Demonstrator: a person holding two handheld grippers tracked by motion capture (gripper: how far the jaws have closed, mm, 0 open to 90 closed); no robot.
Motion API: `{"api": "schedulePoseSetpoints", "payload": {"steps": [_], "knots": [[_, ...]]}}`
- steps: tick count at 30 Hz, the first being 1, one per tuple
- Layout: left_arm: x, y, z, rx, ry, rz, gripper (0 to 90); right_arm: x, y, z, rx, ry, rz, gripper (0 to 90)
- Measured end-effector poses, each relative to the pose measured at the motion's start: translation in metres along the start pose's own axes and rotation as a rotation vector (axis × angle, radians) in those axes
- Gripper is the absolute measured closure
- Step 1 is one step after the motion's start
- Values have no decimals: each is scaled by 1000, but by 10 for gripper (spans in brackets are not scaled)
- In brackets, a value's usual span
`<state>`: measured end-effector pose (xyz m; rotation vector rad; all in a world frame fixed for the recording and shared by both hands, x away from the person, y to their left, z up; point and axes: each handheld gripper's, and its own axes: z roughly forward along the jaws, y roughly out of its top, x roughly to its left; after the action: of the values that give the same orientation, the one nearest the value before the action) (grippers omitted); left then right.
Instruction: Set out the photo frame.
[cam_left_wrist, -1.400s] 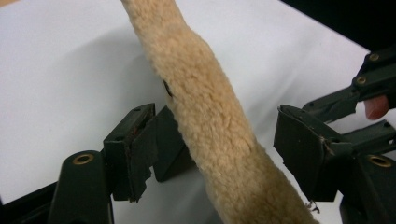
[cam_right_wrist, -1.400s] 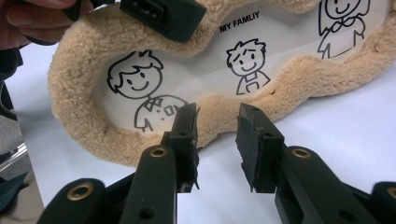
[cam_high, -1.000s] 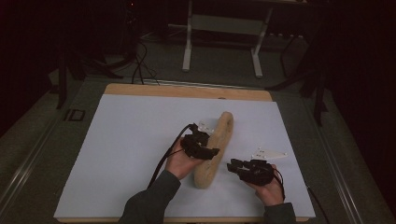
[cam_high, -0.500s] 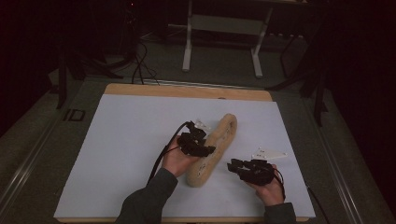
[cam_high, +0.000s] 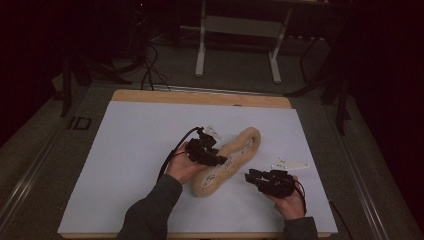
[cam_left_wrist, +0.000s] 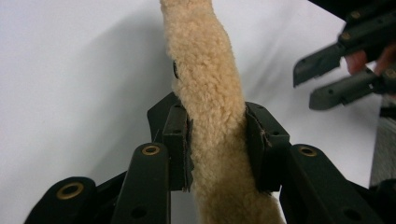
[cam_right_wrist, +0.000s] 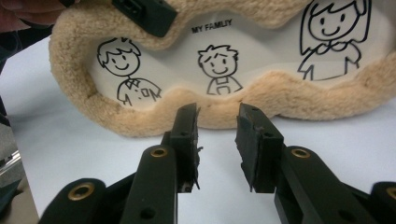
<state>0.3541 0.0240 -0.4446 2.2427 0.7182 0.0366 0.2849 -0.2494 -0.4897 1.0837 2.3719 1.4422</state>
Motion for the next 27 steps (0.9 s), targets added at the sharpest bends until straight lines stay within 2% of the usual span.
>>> {"api": "schedulePoseSetpoints", "payload": {"steps": [4,9,14,21,23,27], "knots": [[5,-2,-5,14,-17,35,654,-1,1,0,-3,-7,2,683],[14,-6,-12,25,-36,59,654,-2,2,1,-10,-21,6,683],[14,-11,-14,3,-20,46,633,-8,8,3,-21,-74,4,683],[10,-15,-15,-28,-3,19,543,-18,22,6,-42,-134,1,681],[8,-19,-18,-59,16,8,513,-23,28,7,-55,-154,7,681],[6,-24,-25,-84,31,-2,490,-31,34,11,-60,-179,6,687]]}}
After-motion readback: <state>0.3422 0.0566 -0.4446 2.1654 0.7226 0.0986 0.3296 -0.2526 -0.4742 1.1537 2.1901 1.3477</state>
